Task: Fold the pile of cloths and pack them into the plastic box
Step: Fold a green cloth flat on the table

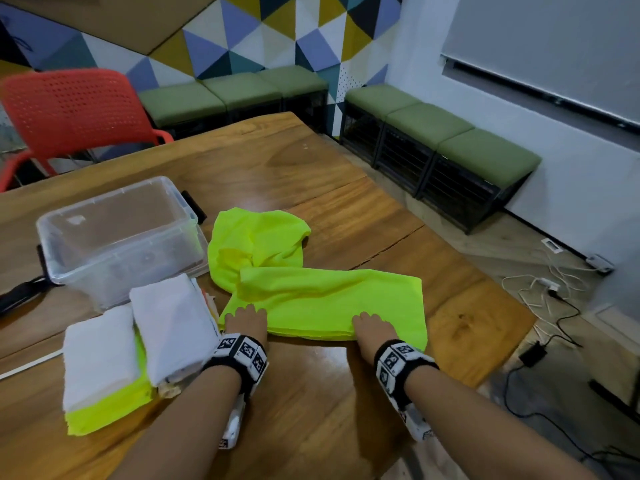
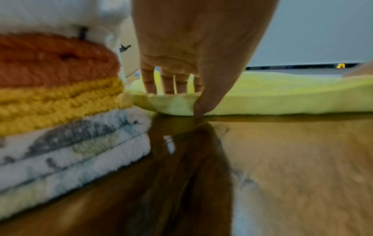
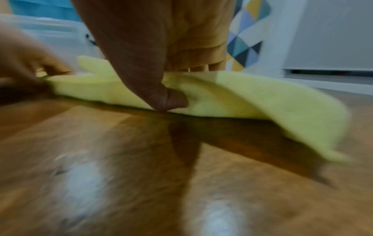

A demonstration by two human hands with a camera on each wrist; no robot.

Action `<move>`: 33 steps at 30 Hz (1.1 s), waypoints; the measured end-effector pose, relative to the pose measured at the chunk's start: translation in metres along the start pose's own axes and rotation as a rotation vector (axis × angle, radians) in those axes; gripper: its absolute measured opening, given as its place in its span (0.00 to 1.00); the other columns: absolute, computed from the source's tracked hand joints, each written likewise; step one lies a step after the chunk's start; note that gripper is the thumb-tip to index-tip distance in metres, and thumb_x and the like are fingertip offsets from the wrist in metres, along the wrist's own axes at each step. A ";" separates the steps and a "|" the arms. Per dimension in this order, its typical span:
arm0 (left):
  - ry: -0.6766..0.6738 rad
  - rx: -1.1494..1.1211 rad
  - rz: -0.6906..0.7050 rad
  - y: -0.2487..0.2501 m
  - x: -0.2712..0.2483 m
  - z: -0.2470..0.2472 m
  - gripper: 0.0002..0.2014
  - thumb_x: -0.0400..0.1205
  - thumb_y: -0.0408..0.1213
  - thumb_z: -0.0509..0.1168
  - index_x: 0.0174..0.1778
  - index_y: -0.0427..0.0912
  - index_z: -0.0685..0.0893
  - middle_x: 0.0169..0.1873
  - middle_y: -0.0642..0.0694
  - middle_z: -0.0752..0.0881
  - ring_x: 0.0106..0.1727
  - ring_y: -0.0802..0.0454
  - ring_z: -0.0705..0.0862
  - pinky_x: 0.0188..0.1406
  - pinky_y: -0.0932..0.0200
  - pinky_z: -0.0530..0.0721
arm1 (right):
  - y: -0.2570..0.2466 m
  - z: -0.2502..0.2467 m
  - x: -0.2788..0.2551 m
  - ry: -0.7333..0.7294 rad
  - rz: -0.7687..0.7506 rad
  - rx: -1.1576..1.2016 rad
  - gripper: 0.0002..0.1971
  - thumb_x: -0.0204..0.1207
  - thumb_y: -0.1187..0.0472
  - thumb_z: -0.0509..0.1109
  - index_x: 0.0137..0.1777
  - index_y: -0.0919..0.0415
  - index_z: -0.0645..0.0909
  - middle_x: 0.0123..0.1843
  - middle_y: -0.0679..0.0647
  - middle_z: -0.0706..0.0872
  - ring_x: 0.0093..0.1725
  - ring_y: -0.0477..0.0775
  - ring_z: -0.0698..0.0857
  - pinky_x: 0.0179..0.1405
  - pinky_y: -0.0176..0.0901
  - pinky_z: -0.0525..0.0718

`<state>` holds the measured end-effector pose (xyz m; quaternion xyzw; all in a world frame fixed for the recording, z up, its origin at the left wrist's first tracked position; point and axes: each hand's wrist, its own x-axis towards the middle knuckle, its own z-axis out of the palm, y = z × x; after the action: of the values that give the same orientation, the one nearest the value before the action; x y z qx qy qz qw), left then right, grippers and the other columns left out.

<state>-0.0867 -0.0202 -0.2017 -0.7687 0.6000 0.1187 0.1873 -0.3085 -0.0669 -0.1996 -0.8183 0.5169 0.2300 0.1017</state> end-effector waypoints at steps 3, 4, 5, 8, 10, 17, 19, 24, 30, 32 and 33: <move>-0.003 0.011 -0.062 -0.006 -0.004 -0.005 0.16 0.85 0.35 0.53 0.70 0.42 0.70 0.69 0.42 0.72 0.72 0.42 0.70 0.71 0.46 0.67 | 0.034 -0.006 -0.003 -0.084 0.129 -0.031 0.17 0.81 0.68 0.56 0.69 0.63 0.72 0.69 0.60 0.77 0.69 0.61 0.76 0.65 0.52 0.76; 0.015 0.006 -0.063 -0.006 -0.006 -0.007 0.16 0.85 0.35 0.52 0.69 0.42 0.70 0.68 0.42 0.73 0.71 0.43 0.71 0.71 0.47 0.68 | 0.045 -0.010 -0.006 -0.110 0.164 -0.038 0.17 0.81 0.68 0.56 0.69 0.63 0.73 0.68 0.60 0.78 0.68 0.60 0.78 0.65 0.50 0.78; 0.030 -0.001 -0.057 -0.007 -0.007 -0.008 0.16 0.85 0.35 0.52 0.69 0.43 0.70 0.67 0.43 0.75 0.70 0.43 0.73 0.70 0.47 0.68 | 0.056 -0.011 -0.007 -0.133 0.189 -0.035 0.17 0.82 0.68 0.56 0.68 0.64 0.74 0.68 0.60 0.79 0.67 0.60 0.79 0.64 0.49 0.79; 0.068 -0.008 -0.068 -0.011 -0.011 -0.019 0.14 0.84 0.36 0.55 0.66 0.44 0.74 0.64 0.44 0.80 0.67 0.43 0.77 0.69 0.48 0.69 | 0.086 -0.023 -0.016 -0.145 0.293 -0.015 0.17 0.81 0.68 0.56 0.68 0.66 0.74 0.68 0.62 0.79 0.66 0.62 0.81 0.63 0.48 0.79; 0.091 0.037 -0.083 -0.013 -0.014 -0.028 0.13 0.84 0.35 0.56 0.63 0.44 0.78 0.63 0.44 0.81 0.68 0.43 0.77 0.73 0.45 0.66 | 0.101 -0.029 -0.019 -0.114 0.337 0.019 0.17 0.81 0.69 0.56 0.68 0.67 0.75 0.69 0.62 0.79 0.67 0.62 0.80 0.66 0.49 0.79; 0.174 -0.117 -0.102 -0.021 -0.019 -0.051 0.17 0.84 0.29 0.51 0.69 0.38 0.69 0.65 0.38 0.76 0.67 0.38 0.76 0.63 0.45 0.76 | 0.106 -0.056 -0.037 0.133 0.354 0.254 0.12 0.82 0.65 0.59 0.61 0.64 0.80 0.58 0.62 0.84 0.59 0.63 0.83 0.56 0.50 0.82; 0.176 -0.171 -0.095 -0.020 -0.020 -0.059 0.20 0.83 0.29 0.54 0.72 0.39 0.66 0.66 0.37 0.74 0.68 0.38 0.74 0.61 0.44 0.77 | 0.105 -0.060 -0.037 0.227 0.349 0.466 0.13 0.82 0.61 0.62 0.61 0.66 0.81 0.51 0.63 0.83 0.56 0.63 0.83 0.46 0.46 0.77; 0.237 -0.297 -0.132 -0.026 -0.026 -0.074 0.18 0.83 0.29 0.55 0.70 0.38 0.71 0.67 0.37 0.75 0.69 0.37 0.74 0.62 0.44 0.78 | 0.117 -0.068 -0.038 0.542 0.279 0.918 0.12 0.79 0.68 0.66 0.59 0.69 0.83 0.56 0.68 0.86 0.57 0.66 0.83 0.53 0.50 0.78; 0.558 -0.745 -0.213 -0.036 -0.033 -0.089 0.13 0.83 0.33 0.58 0.61 0.34 0.80 0.60 0.30 0.81 0.61 0.32 0.79 0.59 0.42 0.79 | 0.140 -0.089 -0.049 0.756 0.265 0.985 0.09 0.82 0.63 0.62 0.54 0.68 0.79 0.49 0.66 0.80 0.51 0.60 0.79 0.48 0.44 0.69; 0.686 -0.997 -0.216 -0.037 -0.040 -0.103 0.14 0.84 0.36 0.59 0.60 0.31 0.79 0.58 0.30 0.82 0.60 0.32 0.80 0.56 0.45 0.78 | 0.150 -0.104 -0.054 0.784 0.293 0.945 0.11 0.83 0.63 0.60 0.49 0.72 0.78 0.51 0.72 0.82 0.51 0.64 0.80 0.44 0.45 0.69; 0.714 -1.087 -0.210 -0.036 -0.043 -0.111 0.15 0.84 0.37 0.59 0.60 0.30 0.78 0.57 0.29 0.82 0.59 0.32 0.80 0.54 0.47 0.77 | 0.153 -0.113 -0.055 0.759 0.312 0.912 0.11 0.83 0.63 0.59 0.47 0.72 0.78 0.50 0.73 0.82 0.52 0.67 0.81 0.44 0.47 0.69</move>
<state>-0.0671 -0.0229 -0.0788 -0.8004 0.4016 0.1236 -0.4276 -0.4342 -0.1370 -0.0641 -0.6317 0.6771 -0.3097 0.2158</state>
